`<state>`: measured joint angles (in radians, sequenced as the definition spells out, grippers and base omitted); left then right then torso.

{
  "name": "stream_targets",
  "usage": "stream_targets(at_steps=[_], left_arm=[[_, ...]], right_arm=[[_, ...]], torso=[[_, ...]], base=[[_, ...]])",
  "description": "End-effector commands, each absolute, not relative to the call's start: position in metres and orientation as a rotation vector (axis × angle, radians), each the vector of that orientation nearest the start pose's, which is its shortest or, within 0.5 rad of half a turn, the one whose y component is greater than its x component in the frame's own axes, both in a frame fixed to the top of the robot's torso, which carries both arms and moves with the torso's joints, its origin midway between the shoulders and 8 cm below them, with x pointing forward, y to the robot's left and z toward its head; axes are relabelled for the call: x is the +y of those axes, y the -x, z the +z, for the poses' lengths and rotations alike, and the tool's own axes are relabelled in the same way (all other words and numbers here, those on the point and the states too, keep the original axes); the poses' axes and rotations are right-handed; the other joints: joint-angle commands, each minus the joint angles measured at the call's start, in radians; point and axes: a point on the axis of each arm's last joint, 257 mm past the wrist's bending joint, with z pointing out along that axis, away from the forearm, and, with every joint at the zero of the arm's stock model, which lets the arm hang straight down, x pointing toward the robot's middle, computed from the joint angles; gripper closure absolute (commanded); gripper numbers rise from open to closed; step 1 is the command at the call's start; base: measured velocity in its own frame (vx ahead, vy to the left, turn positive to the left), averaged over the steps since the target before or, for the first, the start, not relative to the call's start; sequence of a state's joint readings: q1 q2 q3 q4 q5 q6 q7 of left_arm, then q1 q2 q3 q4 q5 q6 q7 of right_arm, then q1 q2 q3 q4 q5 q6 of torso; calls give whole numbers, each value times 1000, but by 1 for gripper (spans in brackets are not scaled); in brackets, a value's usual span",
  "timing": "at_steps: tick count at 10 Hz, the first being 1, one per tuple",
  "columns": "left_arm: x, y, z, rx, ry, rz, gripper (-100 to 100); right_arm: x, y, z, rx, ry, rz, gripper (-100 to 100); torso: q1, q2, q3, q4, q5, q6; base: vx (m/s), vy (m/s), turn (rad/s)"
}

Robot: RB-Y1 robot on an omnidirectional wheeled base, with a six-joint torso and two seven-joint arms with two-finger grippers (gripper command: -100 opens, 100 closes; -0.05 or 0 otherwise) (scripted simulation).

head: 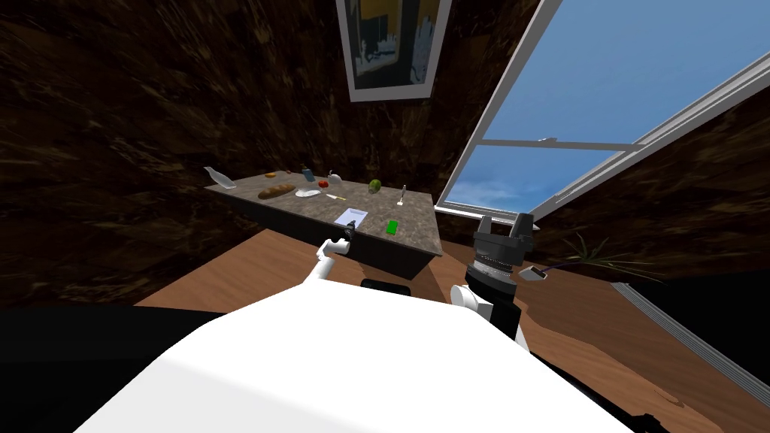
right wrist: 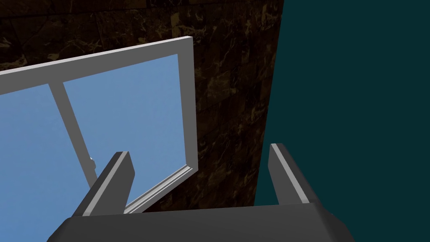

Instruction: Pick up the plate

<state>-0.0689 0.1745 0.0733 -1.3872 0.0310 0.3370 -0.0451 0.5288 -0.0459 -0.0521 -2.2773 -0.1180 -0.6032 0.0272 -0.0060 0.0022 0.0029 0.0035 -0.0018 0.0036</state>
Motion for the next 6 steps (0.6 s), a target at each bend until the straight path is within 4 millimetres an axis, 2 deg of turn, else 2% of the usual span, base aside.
stream_targets(at_steps=[1,2,3,4,6], left_arm=[[326,-526,-374,1559,1463,-752,-100],[328,-521,-385,1573,1480,-736,-100],[337,-545,-363,1539,1435,-769,-100],[334,-553,-365,1547,1439,-767,-100],[337,-546,-386,1575,1474,-736,-100]], right_arm=[[-307,-319,35,527,-620,1304,0],[-307,-319,35,527,-620,1304,0],[-307,-319,35,527,-620,1303,0],[-307,-319,35,527,-620,1304,0],[-307,-319,35,527,-620,1304,0]], torso=[[0,0,0,0,0,0],[0,-1,-1,0,0,0],[1,-2,-1,-1,0,0],[0,1,1,0,0,0],[-1,2,1,1,0,0]], base=[[10,-5,-13],[10,-1,-2],[-63,-22,-18],[-93,-36,-11],[-32,-17,2]])
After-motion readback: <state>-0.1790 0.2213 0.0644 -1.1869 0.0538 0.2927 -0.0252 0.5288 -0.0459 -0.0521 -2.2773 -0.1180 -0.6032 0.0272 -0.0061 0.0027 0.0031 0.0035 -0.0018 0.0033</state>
